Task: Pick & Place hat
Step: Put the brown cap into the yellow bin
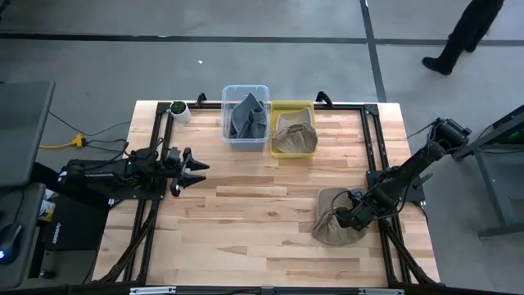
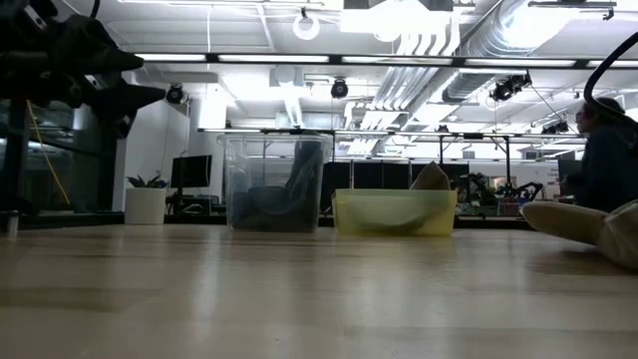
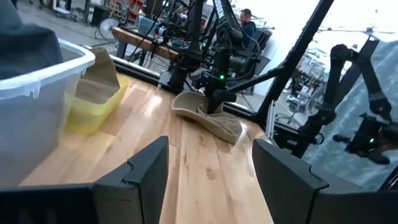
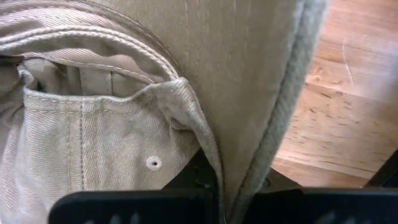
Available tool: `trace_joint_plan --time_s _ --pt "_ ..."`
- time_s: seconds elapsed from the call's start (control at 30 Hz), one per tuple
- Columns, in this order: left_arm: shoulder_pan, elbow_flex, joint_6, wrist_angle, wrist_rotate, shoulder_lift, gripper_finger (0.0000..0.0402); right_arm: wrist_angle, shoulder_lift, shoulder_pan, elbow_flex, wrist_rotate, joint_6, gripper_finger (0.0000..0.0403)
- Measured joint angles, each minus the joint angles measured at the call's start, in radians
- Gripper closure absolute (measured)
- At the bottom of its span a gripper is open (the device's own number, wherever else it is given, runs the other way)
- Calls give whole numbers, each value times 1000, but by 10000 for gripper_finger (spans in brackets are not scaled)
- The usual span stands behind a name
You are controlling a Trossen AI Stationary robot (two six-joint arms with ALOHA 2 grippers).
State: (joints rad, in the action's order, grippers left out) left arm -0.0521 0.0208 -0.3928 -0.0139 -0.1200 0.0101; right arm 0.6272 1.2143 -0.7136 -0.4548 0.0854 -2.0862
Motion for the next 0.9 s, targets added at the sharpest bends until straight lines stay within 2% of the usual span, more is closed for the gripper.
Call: trace_joint_plan --time_s 0.13,0.47,0.7,0.9 --pt "0 -1 51 0 0 0 192 -5 -23 1 2 -17 0 392" --pt "0 -2 55 2 4 0 192 -14 -76 2 1 -22 0 393" --pt "0 -2 161 8 45 0 192 -36 -95 8 0 -29 11 393" --pt "0 -2 161 8 45 0 192 -65 -109 40 -1 -80 50 393"
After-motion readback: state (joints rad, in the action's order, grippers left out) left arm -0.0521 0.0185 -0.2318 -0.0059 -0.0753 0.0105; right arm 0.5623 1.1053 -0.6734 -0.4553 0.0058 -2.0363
